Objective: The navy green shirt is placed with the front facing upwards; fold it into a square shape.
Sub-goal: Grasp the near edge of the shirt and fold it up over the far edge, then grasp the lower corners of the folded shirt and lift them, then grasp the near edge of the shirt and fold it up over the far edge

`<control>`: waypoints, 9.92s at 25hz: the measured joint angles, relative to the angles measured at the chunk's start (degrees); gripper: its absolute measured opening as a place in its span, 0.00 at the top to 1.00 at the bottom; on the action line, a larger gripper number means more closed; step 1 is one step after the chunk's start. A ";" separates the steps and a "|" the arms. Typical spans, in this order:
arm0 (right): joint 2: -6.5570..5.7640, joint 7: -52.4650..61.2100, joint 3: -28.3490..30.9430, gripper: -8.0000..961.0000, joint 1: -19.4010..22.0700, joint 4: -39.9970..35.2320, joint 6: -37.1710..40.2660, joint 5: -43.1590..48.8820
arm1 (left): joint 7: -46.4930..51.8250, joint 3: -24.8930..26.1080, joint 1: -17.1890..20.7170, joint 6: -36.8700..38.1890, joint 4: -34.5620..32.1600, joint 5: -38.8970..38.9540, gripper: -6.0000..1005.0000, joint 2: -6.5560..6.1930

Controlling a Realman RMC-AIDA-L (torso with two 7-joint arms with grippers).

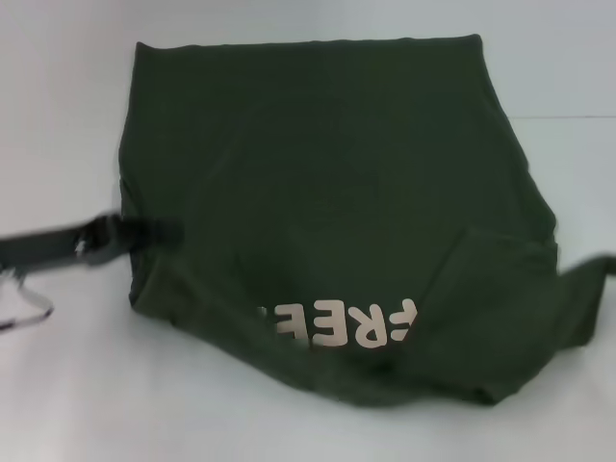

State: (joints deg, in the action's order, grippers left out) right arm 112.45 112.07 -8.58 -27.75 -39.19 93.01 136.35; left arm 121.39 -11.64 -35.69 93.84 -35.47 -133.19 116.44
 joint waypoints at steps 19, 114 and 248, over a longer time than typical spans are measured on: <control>0.39 -2.88 -13.84 0.97 -15.75 8.59 -34.31 -8.59 | -11.62 -0.40 -10.65 -31.94 7.93 13.78 0.97 -0.31; 0.14 6.66 -21.84 0.36 -4.68 5.27 -21.92 -20.17 | -39.80 -27.20 9.87 -41.17 -3.91 15.24 0.25 7.80; 1.97 -24.26 -5.69 0.95 23.05 2.10 16.30 -12.26 | -31.43 -8.62 22.59 22.06 -21.41 -1.20 0.94 6.33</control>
State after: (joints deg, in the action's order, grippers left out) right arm 114.42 87.81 -14.27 -4.69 -37.09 109.31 124.09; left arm 89.96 -20.25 -13.10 115.90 -56.88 -134.39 122.77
